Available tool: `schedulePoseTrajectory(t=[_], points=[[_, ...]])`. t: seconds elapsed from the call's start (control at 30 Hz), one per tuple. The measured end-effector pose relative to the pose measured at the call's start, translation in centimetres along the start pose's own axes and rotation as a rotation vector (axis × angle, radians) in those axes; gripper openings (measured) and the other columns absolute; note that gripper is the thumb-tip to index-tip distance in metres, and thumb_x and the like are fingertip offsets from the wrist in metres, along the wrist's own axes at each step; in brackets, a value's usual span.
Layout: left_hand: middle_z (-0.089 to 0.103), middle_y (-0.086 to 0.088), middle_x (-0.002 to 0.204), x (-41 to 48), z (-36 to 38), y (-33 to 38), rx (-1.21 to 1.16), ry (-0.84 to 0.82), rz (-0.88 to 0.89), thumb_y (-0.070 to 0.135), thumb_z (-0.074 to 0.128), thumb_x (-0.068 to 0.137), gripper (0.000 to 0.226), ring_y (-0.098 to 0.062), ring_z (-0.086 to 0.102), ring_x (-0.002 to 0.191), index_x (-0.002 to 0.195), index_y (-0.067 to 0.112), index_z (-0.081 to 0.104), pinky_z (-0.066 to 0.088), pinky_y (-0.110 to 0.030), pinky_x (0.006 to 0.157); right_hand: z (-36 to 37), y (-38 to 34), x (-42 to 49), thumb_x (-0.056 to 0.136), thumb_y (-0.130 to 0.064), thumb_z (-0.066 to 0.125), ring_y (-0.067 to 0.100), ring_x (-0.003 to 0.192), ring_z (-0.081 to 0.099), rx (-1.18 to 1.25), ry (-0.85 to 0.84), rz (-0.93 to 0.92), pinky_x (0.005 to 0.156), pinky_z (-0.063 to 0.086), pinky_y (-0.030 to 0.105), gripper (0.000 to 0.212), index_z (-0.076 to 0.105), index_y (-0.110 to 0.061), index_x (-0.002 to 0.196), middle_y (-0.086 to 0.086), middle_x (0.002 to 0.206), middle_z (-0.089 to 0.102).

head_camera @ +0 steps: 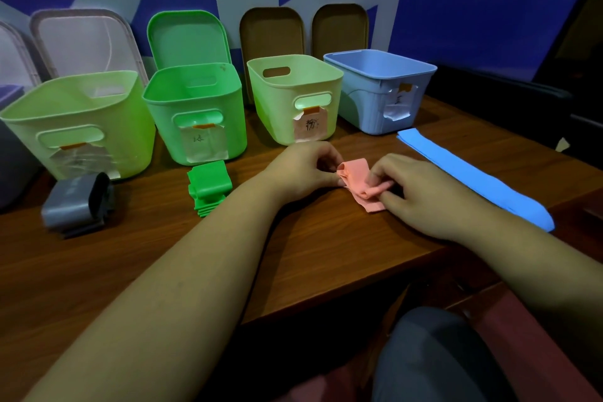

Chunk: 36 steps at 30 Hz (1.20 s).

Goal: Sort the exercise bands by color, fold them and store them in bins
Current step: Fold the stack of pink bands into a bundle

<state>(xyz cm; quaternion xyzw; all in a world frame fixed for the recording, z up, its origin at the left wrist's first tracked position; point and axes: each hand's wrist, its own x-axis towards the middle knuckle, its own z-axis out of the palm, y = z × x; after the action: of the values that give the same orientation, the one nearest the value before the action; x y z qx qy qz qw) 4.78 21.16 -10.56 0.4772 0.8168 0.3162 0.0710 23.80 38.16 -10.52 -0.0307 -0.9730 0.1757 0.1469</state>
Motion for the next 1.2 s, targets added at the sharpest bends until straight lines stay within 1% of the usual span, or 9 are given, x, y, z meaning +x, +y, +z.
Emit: schedulePoseTrajectory(t=[0.17,0.23,0.3,0.43,0.63,0.77,0.87,1.03,1.2], points=[[0.071,0.015,0.11,-0.3,-0.4,0.1,-0.085,-0.066,-0.036,0.025,0.08,0.092,0.034,0.001,0.067,0.101,0.124,0.031,0.071,0.053,-0.023,0.092,-0.2,-0.3,-1.1,0.098,-0.023,0.063,-0.001,0.112,0.059,0.004,-0.06,0.014,0.094,0.056,0.035,0.024,0.063,-0.038,0.116,-0.022,0.12,0.06],[0.07,0.013,0.116,-0.6,-0.7,0.5,-0.168,-0.118,-0.088,0.022,0.07,0.096,0.036,-0.012,0.07,0.101,0.13,0.032,0.068,0.058,-0.034,0.088,-0.1,-0.4,-1.3,0.098,-0.029,0.063,-0.002,0.113,0.058,-0.003,-0.067,0.012,0.093,0.056,0.034,0.022,0.063,-0.039,0.118,-0.022,0.121,0.059],[0.069,0.01,0.12,-0.7,-0.8,1.1,-0.212,-0.12,-0.128,0.03,0.064,0.097,0.035,-0.022,0.071,0.104,0.131,0.033,0.067,0.06,-0.043,0.089,0.2,-0.5,-1.6,0.099,-0.034,0.065,-0.002,0.11,0.059,0.001,-0.056,0.014,0.091,0.057,0.035,0.02,0.062,-0.04,0.118,-0.022,0.121,0.059],[0.068,0.013,0.118,-0.5,0.4,1.7,-0.093,-0.034,-0.098,0.058,0.07,0.094,0.042,-0.001,0.062,0.105,0.127,0.031,0.069,0.053,-0.027,0.087,0.9,-0.7,-2.1,0.098,-0.043,0.066,0.0,0.105,0.061,0.017,-0.002,0.015,0.085,0.058,0.037,0.015,0.06,-0.042,0.111,-0.022,0.117,0.059],[0.069,0.011,0.108,-0.1,0.9,1.6,-0.185,0.044,-0.141,0.035,0.081,0.091,0.026,-0.005,0.064,0.1,0.116,0.03,0.073,0.053,-0.024,0.085,1.0,-0.6,-1.9,0.098,-0.043,0.067,0.0,0.113,0.06,0.02,0.002,0.012,0.092,0.058,0.036,0.025,0.062,-0.04,0.122,-0.023,0.123,0.059],[0.072,0.005,0.107,0.4,0.9,1.0,-0.268,0.187,-0.22,0.028,0.08,0.092,0.021,-0.011,0.069,0.097,0.112,0.026,0.074,0.057,-0.027,0.084,1.2,-0.6,-0.7,0.102,-0.042,0.065,-0.001,0.138,0.047,-0.029,-0.05,0.008,0.112,0.044,0.027,0.047,0.055,-0.037,0.148,-0.022,0.152,0.051],[0.071,0.004,0.112,0.9,1.0,0.4,-0.211,0.307,-0.262,0.027,0.078,0.094,0.021,-0.013,0.066,0.104,0.114,0.023,0.075,0.05,-0.021,0.077,1.5,-1.0,0.8,0.103,-0.048,0.062,0.007,0.149,0.039,-0.081,-0.087,0.025,0.12,0.037,0.031,0.057,0.047,-0.037,0.157,-0.017,0.165,0.041],[0.07,-0.003,0.133,2.0,1.2,-0.2,-0.086,0.413,-0.327,0.031,0.074,0.098,0.03,-0.021,0.062,0.125,0.126,0.02,0.072,0.047,-0.03,0.093,2.2,-1.4,2.9,0.105,-0.054,0.056,0.013,0.15,0.038,-0.108,-0.084,0.063,0.122,0.037,0.041,0.058,0.044,-0.036,0.159,-0.015,0.166,0.04],[0.071,-0.005,0.13,2.2,1.6,-0.1,0.045,0.419,-0.319,0.033,0.069,0.101,0.035,-0.023,0.064,0.119,0.132,0.017,0.069,0.046,-0.028,0.087,2.9,-1.1,2.9,0.107,-0.052,0.051,0.012,0.15,0.036,-0.126,-0.069,0.077,0.123,0.034,0.04,0.055,0.043,-0.039,0.16,-0.017,0.167,0.038]])
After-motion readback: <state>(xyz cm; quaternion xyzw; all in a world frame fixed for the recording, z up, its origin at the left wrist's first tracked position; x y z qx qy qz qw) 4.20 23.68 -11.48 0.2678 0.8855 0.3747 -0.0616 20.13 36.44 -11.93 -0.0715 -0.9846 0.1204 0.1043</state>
